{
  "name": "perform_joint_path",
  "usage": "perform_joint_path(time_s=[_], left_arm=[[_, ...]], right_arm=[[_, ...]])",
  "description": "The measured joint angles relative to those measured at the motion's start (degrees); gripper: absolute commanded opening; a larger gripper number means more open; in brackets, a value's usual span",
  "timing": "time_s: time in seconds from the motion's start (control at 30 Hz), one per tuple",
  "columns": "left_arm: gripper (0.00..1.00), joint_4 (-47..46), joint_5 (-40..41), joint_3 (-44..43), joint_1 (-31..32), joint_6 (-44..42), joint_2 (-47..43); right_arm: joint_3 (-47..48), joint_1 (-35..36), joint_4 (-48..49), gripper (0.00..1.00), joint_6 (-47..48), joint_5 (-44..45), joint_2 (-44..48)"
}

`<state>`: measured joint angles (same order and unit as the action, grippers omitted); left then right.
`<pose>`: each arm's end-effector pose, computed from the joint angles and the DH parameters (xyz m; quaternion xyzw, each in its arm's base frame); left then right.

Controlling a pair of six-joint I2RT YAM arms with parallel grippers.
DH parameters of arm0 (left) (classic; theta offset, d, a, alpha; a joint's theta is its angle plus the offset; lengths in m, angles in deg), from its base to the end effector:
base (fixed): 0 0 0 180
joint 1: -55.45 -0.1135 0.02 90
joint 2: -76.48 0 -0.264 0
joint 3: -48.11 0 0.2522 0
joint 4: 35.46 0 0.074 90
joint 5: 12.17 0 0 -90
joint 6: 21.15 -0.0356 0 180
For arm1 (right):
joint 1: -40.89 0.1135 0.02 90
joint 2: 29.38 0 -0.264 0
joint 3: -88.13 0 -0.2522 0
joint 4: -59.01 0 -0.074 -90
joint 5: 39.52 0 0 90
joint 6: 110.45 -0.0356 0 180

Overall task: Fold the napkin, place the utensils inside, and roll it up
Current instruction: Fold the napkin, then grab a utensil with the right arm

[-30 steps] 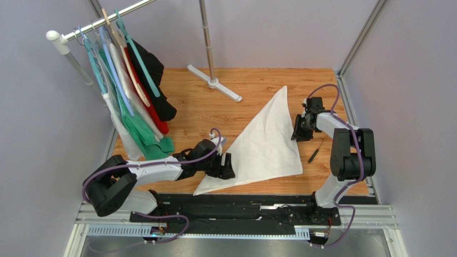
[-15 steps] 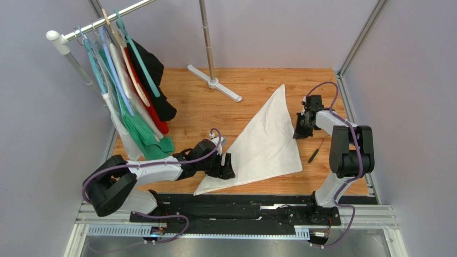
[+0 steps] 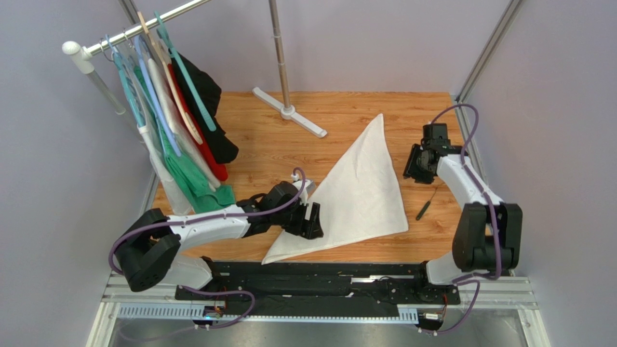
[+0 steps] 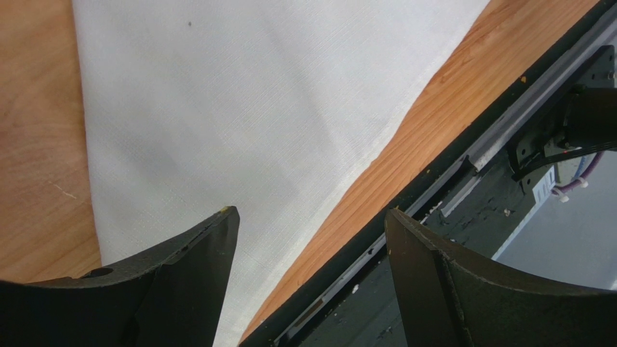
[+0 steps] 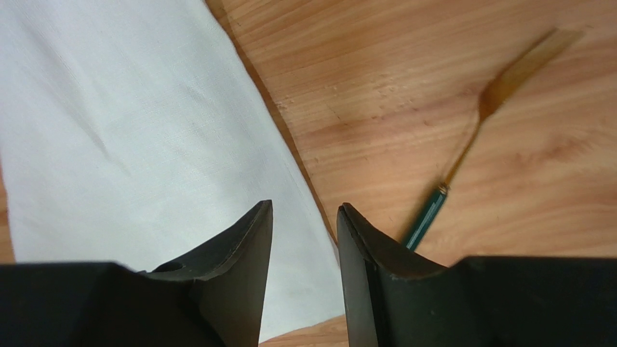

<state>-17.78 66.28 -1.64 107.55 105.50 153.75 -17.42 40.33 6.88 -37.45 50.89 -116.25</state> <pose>0.1554 -0.2113 0.1772 0.1616 0.9064 -0.3316 0.2059 0.2990 -0.0032 0.2239 0.1497 0.9639 0.0280 0.2185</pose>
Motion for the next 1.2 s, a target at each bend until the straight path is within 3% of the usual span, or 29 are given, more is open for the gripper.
perform_joint_path(time_s=[0.13, 0.37, 0.63, 0.97, 1.07, 1.2], left_arm=[[0.86, 4.76, 0.46, -7.17, 0.00, -2.69, 0.00], [0.88, 14.36, 2.62, -17.46, -1.55, -8.90, -3.96], [0.88, 19.12, 2.80, -17.68, -8.52, -12.81, -12.39], [0.88, 21.70, 1.44, -15.91, -9.44, -13.60, -12.57], [0.88, 22.77, 0.74, -15.98, -9.44, -14.08, -13.00], [0.88, 26.43, -0.11, -17.51, -9.75, -15.63, -13.70]], right_arm=[[-1.07, -1.55, -3.08, 0.42, -5.14, 4.11, 7.37], [-11.78, -13.44, -4.09, 0.41, -9.64, 3.82, 9.53], [-14.95, -14.84, -0.92, 0.38, -10.95, -1.16, 8.66], [-16.52, -14.84, 1.95, 0.36, -11.74, -1.33, 4.90], [-16.50, -14.84, 3.28, 0.31, -11.76, -1.51, 2.78], [-14.62, -14.88, 3.65, 0.12, -11.74, -2.29, 0.35]])
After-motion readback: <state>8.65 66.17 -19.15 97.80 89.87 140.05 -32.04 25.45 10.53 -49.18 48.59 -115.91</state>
